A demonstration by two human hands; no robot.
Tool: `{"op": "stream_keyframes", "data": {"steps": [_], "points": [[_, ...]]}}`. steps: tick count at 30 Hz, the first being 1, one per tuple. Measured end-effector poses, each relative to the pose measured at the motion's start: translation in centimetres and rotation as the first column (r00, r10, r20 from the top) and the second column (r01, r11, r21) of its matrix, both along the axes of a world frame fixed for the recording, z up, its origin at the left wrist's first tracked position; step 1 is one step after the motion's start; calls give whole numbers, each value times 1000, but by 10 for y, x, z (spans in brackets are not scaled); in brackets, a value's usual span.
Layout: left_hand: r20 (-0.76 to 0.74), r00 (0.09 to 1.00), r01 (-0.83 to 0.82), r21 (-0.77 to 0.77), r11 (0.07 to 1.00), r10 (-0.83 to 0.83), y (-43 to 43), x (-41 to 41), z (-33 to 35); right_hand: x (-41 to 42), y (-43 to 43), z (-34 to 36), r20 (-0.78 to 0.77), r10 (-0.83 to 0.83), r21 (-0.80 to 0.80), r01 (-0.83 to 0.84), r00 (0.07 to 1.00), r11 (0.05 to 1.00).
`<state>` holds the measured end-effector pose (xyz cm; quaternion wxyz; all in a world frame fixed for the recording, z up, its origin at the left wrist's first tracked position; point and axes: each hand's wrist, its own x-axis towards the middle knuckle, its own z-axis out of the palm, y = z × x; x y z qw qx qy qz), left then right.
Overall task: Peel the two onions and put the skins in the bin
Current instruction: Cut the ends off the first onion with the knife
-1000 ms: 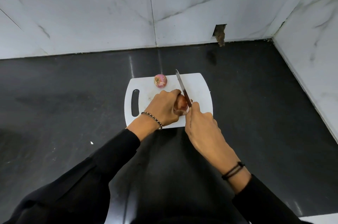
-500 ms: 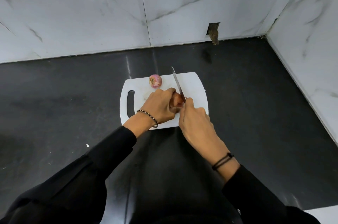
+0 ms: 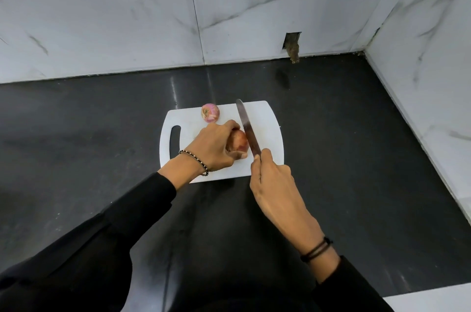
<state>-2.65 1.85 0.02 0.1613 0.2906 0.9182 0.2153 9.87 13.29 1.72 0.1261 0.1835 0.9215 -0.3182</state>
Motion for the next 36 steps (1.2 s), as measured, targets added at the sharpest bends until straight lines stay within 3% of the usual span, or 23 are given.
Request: {"op": "stream_keyframes", "data": {"steps": [12,29,36], "points": [[45,999,-10,33,999,9,0,1,1,0,-8,-4,20,-30,57,29,999,998],[20,999,-25,-39,999,26,1,9,5,15,5,3,12,-16,-93,17,1000,996],[52,998,-23,-23,999,24,2,6,5,20,13,7,125,40,-106,-26,991,994]]}}
